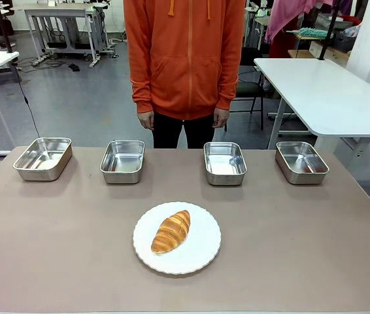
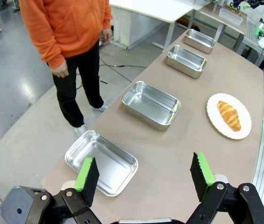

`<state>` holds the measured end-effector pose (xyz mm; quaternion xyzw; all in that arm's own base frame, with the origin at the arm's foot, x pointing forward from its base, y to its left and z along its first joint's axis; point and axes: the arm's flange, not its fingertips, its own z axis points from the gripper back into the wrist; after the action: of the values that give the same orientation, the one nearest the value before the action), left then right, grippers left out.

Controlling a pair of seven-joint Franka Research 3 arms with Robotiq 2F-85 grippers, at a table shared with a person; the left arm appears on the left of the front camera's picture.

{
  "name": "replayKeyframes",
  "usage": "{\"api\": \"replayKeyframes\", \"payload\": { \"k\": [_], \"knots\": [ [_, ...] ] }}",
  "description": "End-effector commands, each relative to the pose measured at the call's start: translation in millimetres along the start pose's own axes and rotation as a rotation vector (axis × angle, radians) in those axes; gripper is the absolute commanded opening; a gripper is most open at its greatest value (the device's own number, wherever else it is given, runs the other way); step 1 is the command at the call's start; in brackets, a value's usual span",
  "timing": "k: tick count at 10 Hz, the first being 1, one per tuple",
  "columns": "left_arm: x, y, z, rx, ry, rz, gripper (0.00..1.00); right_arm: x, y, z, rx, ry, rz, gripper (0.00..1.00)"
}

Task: Place the bread in the container.
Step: Place the Butter Roll into the Airtight Container indicated by the human.

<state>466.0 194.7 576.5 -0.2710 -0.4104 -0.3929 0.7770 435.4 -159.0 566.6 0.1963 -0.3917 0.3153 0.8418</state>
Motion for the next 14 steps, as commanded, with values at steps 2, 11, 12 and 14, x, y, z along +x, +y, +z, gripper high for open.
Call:
{"api": "replayKeyframes", "payload": {
  "k": [2,11,12,14],
  "knots": [
    [0.9,-0.7,-0.3,-0.003,-0.002,-0.013,1.0,1.8,0.3,0.9,0.009,-0.022,0.007,1.0],
    [0.9,-0.7,-0.3,-0.003,-0.002,-0.013,1.0,1.8,0.3,0.9,0.009,-0.022,0.007,1.0],
    [0.9,-0.7,-0.3,-0.003,-0.002,-0.013,1.0,1.8,0.3,0.9,0.009,-0.022,0.007,1.0],
    [0.9,-0.7,-0.3,-0.003,-0.002,-0.013,1.0,1.8,0.3,0.9,0.009,-0.022,0.007,1.0]
  ]
}}
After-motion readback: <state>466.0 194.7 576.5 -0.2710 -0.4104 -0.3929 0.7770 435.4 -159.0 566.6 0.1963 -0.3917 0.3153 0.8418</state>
